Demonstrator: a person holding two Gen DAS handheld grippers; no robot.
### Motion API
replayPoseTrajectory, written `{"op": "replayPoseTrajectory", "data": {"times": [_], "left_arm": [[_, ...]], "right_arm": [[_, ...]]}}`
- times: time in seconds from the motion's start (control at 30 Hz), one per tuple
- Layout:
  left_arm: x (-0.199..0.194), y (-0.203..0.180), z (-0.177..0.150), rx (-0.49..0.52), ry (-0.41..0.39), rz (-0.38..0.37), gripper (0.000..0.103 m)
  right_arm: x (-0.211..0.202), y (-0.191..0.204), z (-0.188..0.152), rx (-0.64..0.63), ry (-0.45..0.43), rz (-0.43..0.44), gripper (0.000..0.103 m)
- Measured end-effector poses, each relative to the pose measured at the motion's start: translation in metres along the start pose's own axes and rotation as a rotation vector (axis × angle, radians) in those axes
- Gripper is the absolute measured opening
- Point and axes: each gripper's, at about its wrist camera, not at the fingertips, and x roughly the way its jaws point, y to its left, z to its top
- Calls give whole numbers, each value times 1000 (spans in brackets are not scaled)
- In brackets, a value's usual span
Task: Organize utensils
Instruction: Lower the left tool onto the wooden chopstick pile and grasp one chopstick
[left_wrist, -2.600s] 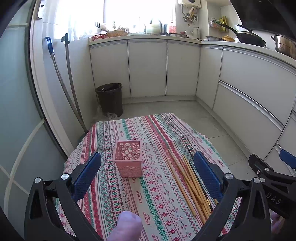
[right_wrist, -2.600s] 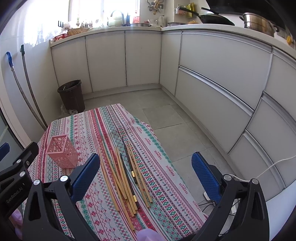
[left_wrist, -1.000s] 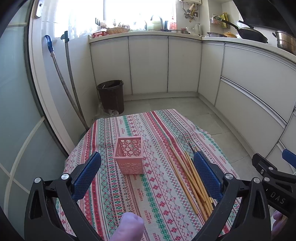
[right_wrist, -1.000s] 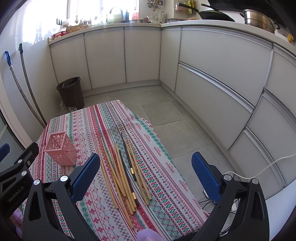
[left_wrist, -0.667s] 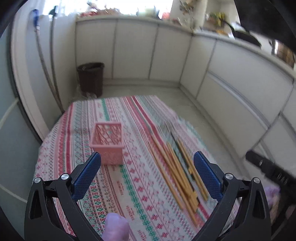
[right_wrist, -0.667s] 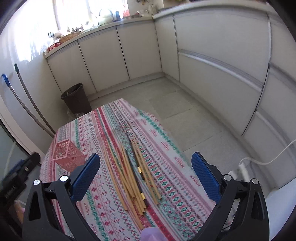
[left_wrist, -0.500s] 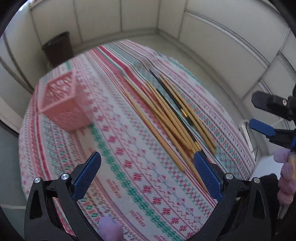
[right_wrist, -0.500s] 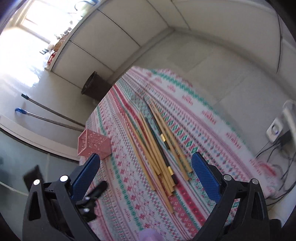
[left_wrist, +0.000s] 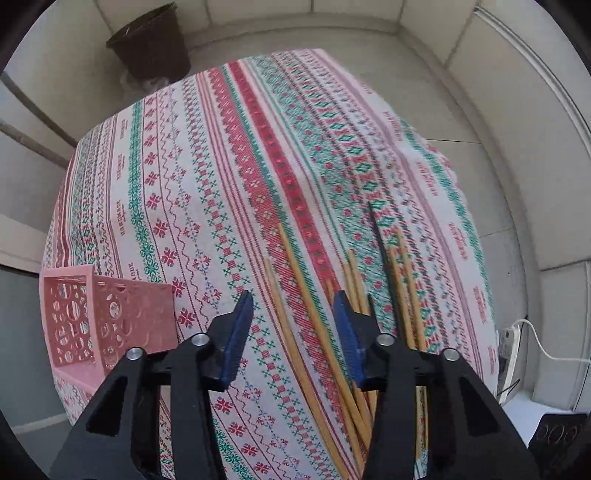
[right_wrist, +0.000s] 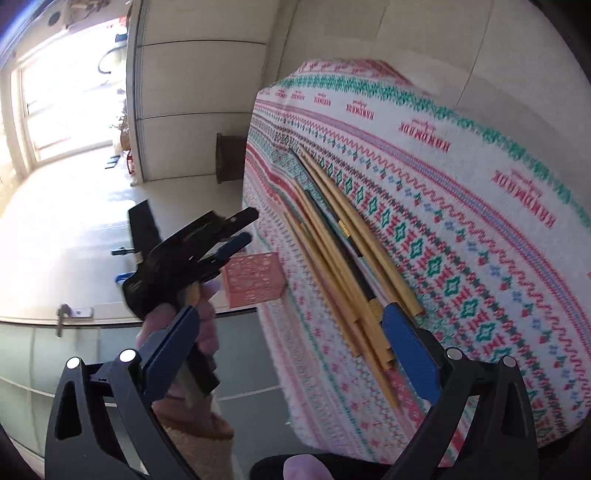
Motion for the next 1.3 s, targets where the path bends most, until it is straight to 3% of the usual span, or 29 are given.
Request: {"op": "replayPoseTrajectory", "data": {"times": [0.13, 0.3, 0.53, 0.67, 0.73, 0.8, 0.87, 0.93, 1.03, 1.17, 1.23, 1.3], "left_arm": [[32, 10, 0, -31, 52, 66, 17], [45, 16, 6, -79, 42, 28, 16], [54, 15, 16, -106, 69, 6, 11], [54, 4, 3, -36, 2, 13, 4], [51, 1, -13, 3, -30, -29, 4], [43, 1, -35, 51, -76, -53, 4], [26, 5, -62, 96, -132, -84, 4], [2, 9, -93, 145, -206, -87, 4], [-33, 22, -129, 169, -284, -129, 4], [-73, 39, -162, 180, -422, -178, 4], [-83, 48, -168, 184, -476, -207, 4], [-89, 58, -169, 175, -476, -240, 4]], "right_arm": [[3, 10, 2, -48, 0, 28, 96], [11, 28, -3, -119, 22, 21, 96], [16, 18, -5, -62, 18, 7, 96], [25, 22, -8, -96, 76, -12, 96], [27, 24, -9, -123, 64, -60, 96], [23, 31, -10, -174, 0, -145, 96], [21, 46, -11, -265, -85, -266, 96], [27, 61, -6, -353, -115, -360, 95], [51, 91, 23, -482, -141, -515, 80], [98, 103, 80, -516, -89, -714, 47], [119, 107, 98, -534, -88, -786, 43], [137, 106, 112, -513, -53, -807, 34]]}}
